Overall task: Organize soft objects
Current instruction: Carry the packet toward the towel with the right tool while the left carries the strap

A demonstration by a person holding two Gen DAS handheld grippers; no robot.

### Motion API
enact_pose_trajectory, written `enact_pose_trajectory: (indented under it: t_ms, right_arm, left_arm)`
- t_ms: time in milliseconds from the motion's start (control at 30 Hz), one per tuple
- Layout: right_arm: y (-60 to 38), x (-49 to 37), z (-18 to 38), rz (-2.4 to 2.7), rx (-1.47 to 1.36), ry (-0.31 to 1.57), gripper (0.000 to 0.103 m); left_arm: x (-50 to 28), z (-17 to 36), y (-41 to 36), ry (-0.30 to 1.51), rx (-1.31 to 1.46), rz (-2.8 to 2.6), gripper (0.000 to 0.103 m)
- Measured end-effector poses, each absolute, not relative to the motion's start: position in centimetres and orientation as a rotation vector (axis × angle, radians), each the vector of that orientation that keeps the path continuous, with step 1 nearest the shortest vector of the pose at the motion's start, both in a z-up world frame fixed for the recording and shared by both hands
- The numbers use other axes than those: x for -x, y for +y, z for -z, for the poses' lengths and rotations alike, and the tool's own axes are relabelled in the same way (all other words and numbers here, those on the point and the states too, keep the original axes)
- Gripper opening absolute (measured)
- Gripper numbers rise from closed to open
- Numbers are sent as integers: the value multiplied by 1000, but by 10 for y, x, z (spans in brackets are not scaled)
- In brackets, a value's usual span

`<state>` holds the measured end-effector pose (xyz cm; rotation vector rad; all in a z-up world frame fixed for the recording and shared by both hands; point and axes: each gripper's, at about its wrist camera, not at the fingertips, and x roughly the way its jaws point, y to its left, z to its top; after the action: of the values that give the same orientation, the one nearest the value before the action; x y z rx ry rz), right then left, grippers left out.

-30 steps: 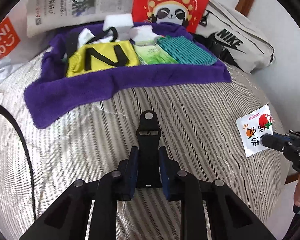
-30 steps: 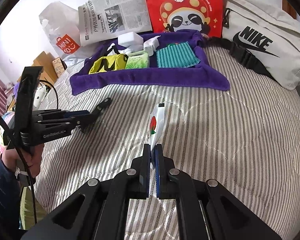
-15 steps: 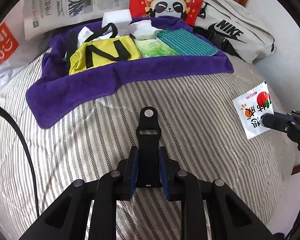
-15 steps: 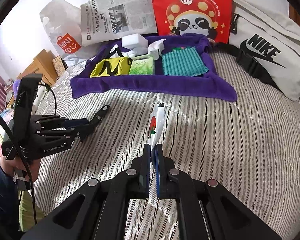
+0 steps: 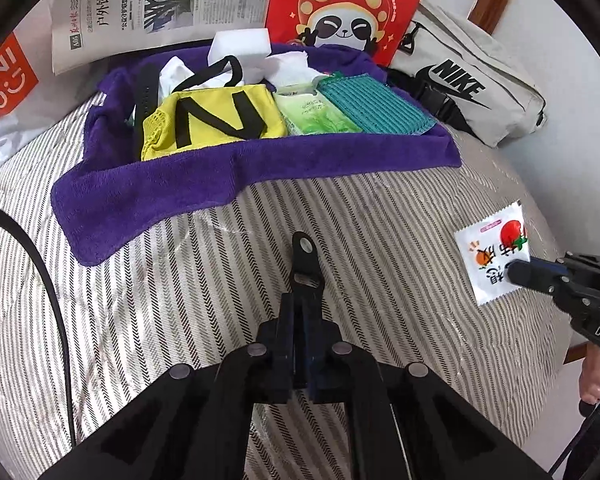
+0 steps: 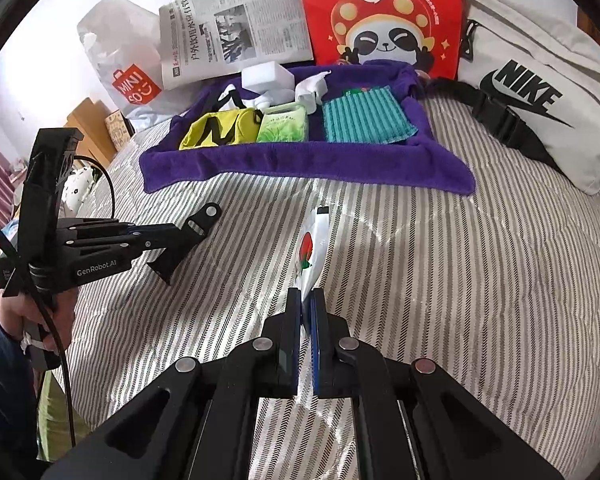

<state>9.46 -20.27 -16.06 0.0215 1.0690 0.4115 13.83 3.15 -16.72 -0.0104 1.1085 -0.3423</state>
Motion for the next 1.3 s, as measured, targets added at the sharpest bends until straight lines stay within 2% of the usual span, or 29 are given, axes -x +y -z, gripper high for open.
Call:
enact_pose_trajectory:
  t_ms: [233, 333, 400, 567, 633, 667, 700, 1300]
  right_arm:
    - [-204, -97, 160, -413, -15, 1070, 4]
    - [-204, -96, 164, -413, -15, 1079, 4]
    - [-203, -96, 166, -414, -17, 1084, 4]
    - [-203, -94, 169, -417, -22, 1088, 4]
    - [-205, -94, 170, -414, -25, 1091, 4]
    - [-206, -94, 171, -413, -29, 1092, 4]
    - [-207, -93, 171, -412, -31, 1093, 4]
    - [-206, -92, 170, -415, -40, 1087, 4]
  left_arm:
    - [-136, 173, 24, 1112, -46, 334, 8]
    - [-134, 173, 19, 1119, -56, 342, 18]
    - [-131, 173, 12, 1118, -69, 374, 35]
    - [-126, 174, -1, 1084, -157, 337, 35]
    - [-127, 174, 1, 1075, -158, 326, 30]
    - [-127, 173, 2, 1076, -161, 315, 22]
    - [-128, 173, 5, 1081, -150, 311, 20]
    - [-123, 171, 13, 1095, -97, 342, 20]
